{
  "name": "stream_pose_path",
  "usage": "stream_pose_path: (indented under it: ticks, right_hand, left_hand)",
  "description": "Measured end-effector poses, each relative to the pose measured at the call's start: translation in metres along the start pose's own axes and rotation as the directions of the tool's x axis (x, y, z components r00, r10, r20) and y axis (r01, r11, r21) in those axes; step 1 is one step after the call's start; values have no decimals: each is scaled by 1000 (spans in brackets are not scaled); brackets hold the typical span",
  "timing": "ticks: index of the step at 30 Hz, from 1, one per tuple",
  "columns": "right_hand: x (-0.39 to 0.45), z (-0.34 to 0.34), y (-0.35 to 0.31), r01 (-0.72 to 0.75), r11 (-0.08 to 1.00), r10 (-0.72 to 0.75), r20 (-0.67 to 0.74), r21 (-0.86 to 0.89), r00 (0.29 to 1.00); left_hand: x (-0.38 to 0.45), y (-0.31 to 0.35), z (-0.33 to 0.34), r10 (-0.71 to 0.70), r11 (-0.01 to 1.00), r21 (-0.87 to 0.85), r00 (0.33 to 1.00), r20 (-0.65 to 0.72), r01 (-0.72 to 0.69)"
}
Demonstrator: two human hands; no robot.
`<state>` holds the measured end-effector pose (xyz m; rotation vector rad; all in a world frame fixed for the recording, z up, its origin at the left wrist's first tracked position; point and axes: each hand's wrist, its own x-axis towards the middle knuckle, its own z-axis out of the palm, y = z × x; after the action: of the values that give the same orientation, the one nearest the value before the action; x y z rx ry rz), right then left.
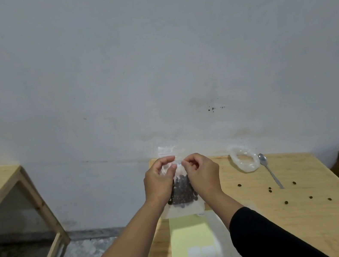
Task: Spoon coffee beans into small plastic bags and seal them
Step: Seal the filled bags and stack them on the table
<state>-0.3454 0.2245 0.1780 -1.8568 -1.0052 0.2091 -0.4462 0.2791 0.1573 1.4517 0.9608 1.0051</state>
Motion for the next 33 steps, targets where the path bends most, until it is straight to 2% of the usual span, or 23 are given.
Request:
stream_pose_path:
  ticks: [4, 10, 12, 15, 17, 22, 29, 33]
  right_hand:
    - [1, -2, -6, -105, 993, 104, 29, 49, 994]
    - [1, -3, -11, -157, 983, 155, 28, 95, 988]
    - [0, -2, -12, -140, 987, 140, 11, 83, 990]
    - [-6, -1, -10, -38, 999, 38, -36, 1, 999]
    - [-9, 1, -7, -16, 999, 18, -48, 40, 999]
    - [-8, 3, -4, -147, 971, 132, 89, 186, 987]
    - [-5, 7, 4, -311, 892, 326, 9, 328, 945]
    - [-6, 7, 10, -311, 894, 318, 35, 323, 948]
  left_hand:
    - [0, -1, 1, 17, 1000, -23, 1000, -7, -17]
    - [1, 0, -1, 26, 998, -49, 1000, -13, -27]
    - [1, 0, -1, 16, 998, -58, 1000, -20, -17]
    - [2, 1, -1, -22, 998, -68, 999, -50, 19]
    - [4, 0, -1, -56, 995, -89, 996, -74, 49]
    - [5, -3, -2, -93, 987, -136, 996, -9, 91]
    - [2, -14, -6, -88, 994, -57, 995, 46, 90]
    - [3, -19, 0, -117, 993, -17, 993, -13, 117]
